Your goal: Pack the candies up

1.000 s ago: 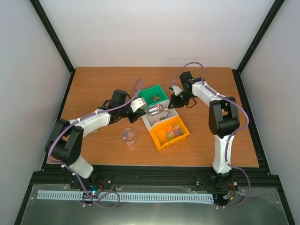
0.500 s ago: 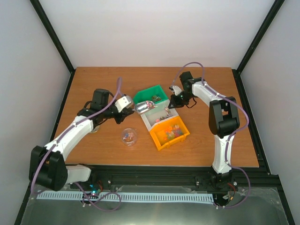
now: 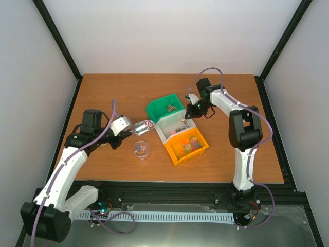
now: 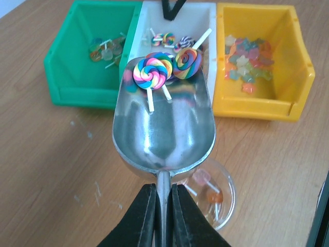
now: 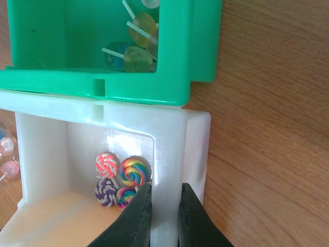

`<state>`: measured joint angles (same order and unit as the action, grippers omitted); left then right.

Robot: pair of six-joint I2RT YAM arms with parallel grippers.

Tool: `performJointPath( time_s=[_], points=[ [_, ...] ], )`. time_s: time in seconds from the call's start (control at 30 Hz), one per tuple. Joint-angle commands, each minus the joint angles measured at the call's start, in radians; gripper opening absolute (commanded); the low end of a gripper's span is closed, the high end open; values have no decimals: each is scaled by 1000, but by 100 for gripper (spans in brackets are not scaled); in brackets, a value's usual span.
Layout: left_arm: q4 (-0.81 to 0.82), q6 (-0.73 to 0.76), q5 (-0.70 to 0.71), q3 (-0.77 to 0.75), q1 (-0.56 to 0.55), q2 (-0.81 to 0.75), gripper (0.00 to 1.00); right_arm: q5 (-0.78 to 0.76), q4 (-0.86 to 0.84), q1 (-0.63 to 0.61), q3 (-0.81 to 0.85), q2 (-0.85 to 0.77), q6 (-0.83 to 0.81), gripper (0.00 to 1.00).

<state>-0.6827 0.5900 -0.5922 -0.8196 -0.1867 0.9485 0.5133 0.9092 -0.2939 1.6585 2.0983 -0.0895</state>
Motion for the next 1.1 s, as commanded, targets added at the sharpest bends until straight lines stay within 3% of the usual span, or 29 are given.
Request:
performJointPath(
  time_s=[0.0,0.23,0.5,1.07],
  points=[
    [-134,82,14,-2,58,-62,1,-53,12,-9,20,46,-33,3],
    [-282,188,47,-1,84,-148,1,-50,28,-12,70,77,-42,3],
    [-384,201,64,-3,84,-198,1,-40,36,-12,93,91,-41,3],
    [-546,360,123,-69,83,-67,1,-16,12,-13,91,95,-16,3]
  ],
)
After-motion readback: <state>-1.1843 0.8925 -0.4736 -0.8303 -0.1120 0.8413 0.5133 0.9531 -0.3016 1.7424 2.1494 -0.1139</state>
